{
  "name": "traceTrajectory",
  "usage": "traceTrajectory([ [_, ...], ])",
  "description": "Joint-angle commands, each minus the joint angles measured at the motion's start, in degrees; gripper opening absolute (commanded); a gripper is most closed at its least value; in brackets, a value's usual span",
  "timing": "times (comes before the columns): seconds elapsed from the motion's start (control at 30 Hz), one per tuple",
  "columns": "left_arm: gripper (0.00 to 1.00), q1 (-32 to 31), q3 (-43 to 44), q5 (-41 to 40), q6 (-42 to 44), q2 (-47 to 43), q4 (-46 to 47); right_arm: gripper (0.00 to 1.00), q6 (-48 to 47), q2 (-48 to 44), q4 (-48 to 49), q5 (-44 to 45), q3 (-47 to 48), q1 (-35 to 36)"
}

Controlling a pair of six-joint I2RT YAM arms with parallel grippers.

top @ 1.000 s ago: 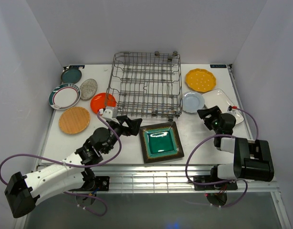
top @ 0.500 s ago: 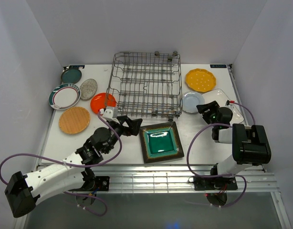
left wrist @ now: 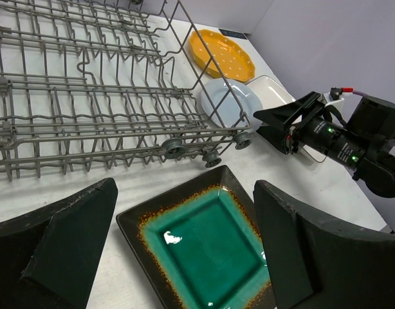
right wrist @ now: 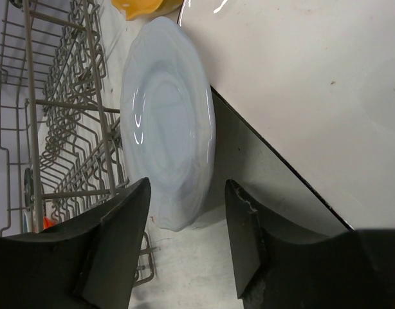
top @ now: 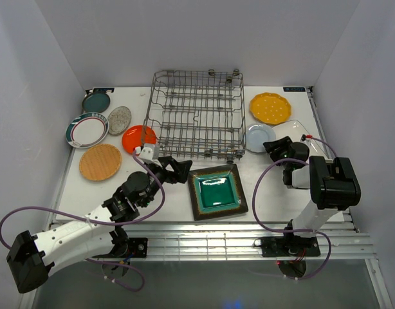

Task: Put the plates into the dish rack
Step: Pick up the plate at the center of the board.

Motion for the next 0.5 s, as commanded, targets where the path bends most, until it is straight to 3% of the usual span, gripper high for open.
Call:
traceTrajectory([
  [0.0,0.98,0.3,2.1,0.6,-0.1,0.1,-0.5,0.54,1.0,1.6,5.0,1.5,2.1,0.5],
  [0.47,0.98,0.3,2.2,0.9,-0.1,0.1,-0.6,0.35,1.9,4.4,6.7,0.6,2.8,0.7],
])
